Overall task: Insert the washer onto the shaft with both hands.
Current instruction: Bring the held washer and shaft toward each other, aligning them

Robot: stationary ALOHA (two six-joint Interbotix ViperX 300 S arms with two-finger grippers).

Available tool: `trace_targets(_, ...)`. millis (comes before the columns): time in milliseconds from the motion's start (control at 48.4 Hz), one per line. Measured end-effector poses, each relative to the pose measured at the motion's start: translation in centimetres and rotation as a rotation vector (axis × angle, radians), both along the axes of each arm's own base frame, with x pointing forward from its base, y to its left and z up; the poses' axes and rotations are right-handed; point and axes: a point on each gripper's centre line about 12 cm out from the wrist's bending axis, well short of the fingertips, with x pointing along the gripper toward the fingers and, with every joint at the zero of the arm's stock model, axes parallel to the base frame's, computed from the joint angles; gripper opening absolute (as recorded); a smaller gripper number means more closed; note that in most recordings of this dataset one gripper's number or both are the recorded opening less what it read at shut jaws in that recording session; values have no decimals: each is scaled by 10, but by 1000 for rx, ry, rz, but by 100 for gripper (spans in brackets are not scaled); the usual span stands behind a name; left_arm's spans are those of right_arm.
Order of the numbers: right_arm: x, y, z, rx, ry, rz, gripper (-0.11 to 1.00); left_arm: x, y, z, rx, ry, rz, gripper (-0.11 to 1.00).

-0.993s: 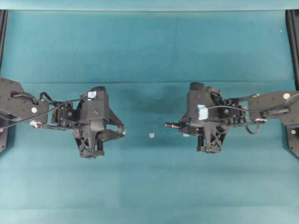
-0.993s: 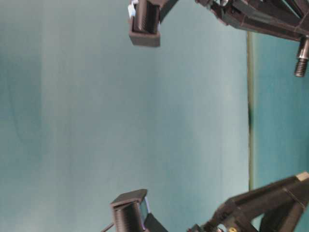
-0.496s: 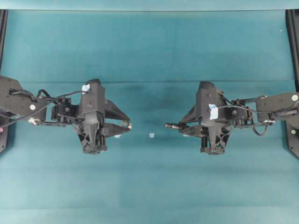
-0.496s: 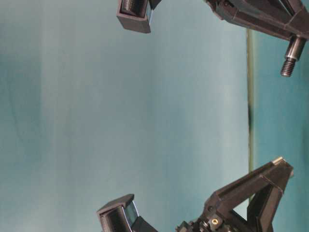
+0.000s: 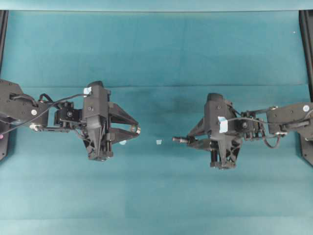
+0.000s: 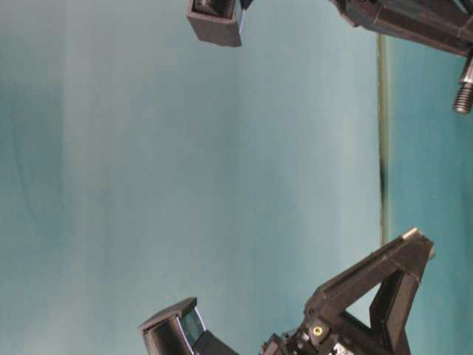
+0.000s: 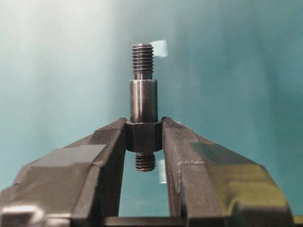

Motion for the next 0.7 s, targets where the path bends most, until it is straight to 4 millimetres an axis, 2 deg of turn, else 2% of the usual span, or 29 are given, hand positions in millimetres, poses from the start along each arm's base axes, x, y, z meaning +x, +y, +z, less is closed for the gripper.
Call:
trace_targets(414,0,7,-2,23,-28,5,-1,21,-20,-7,-10,-9,-48,36)
trace_targets(703,1,9,-6,25,-34,13,-1,32,-22,-2,-9,-41,-55,36)
